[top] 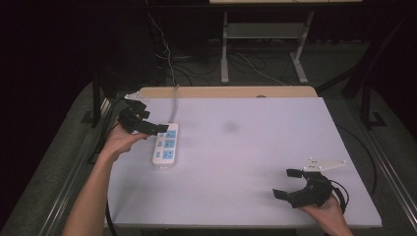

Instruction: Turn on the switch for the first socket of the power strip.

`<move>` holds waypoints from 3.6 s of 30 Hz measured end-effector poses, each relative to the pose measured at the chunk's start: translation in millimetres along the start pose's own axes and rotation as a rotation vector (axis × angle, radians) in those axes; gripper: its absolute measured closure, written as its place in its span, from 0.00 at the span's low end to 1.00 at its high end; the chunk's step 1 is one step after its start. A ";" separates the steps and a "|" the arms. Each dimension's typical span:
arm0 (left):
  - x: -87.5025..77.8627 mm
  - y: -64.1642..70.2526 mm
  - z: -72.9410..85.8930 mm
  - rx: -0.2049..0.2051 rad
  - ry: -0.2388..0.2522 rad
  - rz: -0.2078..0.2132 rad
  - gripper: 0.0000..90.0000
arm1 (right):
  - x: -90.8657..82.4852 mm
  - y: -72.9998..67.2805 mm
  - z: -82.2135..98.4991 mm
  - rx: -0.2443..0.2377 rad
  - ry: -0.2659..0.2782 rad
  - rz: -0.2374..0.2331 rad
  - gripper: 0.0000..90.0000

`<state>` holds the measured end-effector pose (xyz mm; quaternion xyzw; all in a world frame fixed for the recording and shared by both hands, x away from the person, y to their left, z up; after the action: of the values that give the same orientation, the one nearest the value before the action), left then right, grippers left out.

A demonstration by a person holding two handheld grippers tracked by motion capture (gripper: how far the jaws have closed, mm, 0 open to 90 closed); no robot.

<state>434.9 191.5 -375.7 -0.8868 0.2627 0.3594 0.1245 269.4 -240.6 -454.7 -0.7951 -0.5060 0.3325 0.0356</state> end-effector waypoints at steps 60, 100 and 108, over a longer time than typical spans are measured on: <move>49.6 -10.9 9.0 -0.063 -0.085 0.029 0.99 | 1.0 1.6 0.7 0.004 -0.007 -0.007 0.01; 71.8 -27.7 41.6 -0.145 -0.138 0.011 0.99 | 1.5 1.6 1.9 0.003 -0.016 -0.005 0.01; 71.6 -31.1 44.5 -0.177 -0.133 0.023 0.99 | 1.6 1.0 1.8 0.000 -0.016 -0.006 0.01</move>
<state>469.9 208.6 -456.6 -0.8654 0.2314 0.4405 0.0588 269.6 -240.3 -457.3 -0.7909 -0.5087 0.3385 0.0326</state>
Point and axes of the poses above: each handheld gripper's, and its own axes: x roughly forward along the jaws, z roughly out of its underside, y roughly to its right, the point moved 6 cm from there along x, roughly forward along the jaws, and after that the axes turned 11 degrees about -z, right-handed, at the moved point
